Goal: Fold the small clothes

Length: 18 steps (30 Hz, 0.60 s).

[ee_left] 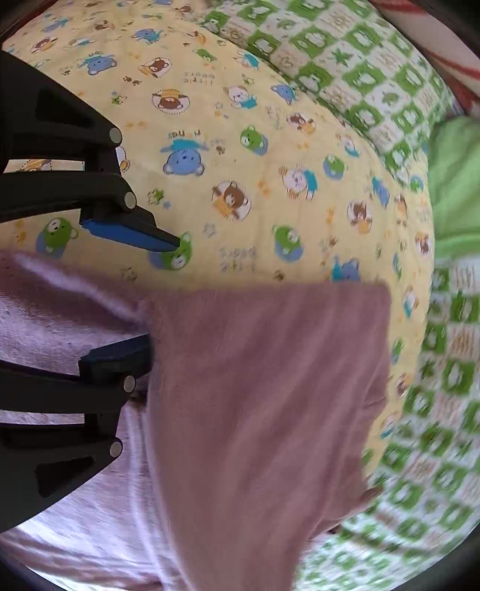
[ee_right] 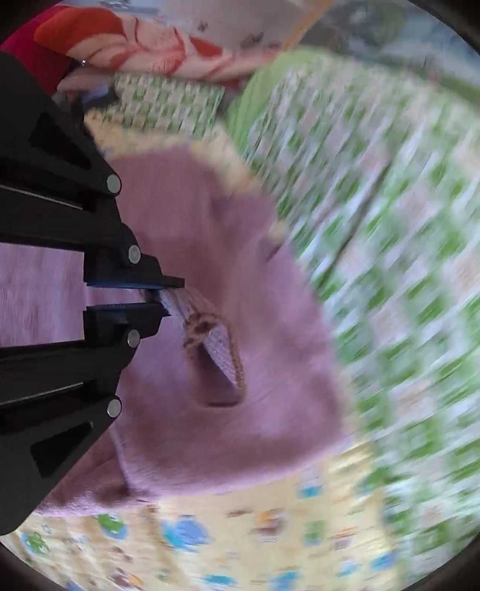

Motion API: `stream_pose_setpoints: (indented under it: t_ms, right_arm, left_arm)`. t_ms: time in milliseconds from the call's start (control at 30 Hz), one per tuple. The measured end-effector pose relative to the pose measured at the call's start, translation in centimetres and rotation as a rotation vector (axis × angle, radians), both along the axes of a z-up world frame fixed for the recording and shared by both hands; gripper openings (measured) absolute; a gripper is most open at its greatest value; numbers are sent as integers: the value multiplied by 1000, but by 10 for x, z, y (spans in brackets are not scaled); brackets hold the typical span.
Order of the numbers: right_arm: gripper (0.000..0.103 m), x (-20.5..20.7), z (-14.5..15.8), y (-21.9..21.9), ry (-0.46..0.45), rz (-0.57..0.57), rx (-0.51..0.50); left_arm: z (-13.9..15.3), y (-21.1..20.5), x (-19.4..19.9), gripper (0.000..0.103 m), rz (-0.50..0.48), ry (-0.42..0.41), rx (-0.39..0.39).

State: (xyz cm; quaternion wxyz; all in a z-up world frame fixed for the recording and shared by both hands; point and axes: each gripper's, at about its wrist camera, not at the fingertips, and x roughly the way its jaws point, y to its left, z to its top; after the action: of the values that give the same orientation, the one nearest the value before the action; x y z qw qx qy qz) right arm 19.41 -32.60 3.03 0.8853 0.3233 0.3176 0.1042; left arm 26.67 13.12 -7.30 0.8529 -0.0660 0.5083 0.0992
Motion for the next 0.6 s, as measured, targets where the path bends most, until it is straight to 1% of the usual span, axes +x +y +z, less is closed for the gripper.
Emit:
stream_pose_setpoints:
  t_ms: [33,67,100,133,167,200,233,267,333,400,533,600]
  right_arm:
    - [7,-10,21,-3,-51,-19,-31]
    - [7,-17,30,-9,-65,-43,-66]
    - [7,-20,28,-15,-54,-57,-82]
    - [7,-19,17,-23,-9,-71,-106]
    - [7,-17,3,-29,29,-81,-113]
    - [7,-16,-18,-38,78,-92,-96]
    - [7,-14,-31,-44,107,-97,-90]
    - [7,-13,-49,-48,149,-103,-102]
    - [7,-13,-72,-48,190,-98,-110]
    - [7,-13,-82,-48,209,-98,-114]
    - [6,-23,-92,-48,229,-107,-122]
    - [6,-30,-93,-52,227,-126,-116]
  left_arm:
    - [1,5,1,47,22,-1,-15]
    - [1,8,1,47,34,-1,-28]
    - [1,12,-1,47,43,-1,-47]
    - [0,18,0,47,57,-1,-72]
    - [0,20,-1,47,64,0,-80]
    - [-1,20,-2,47,68,2,-84]
    - [-1,20,-2,47,71,4,-88]
    - [-6,25,0,47,74,5,-90]
    - [-6,29,-5,47,89,4,-112]
    - [-8,33,-13,47,110,0,-138]
    - [-12,36,-19,48,133,11,-190]
    - [-13,36,-21,48,125,10,-187]
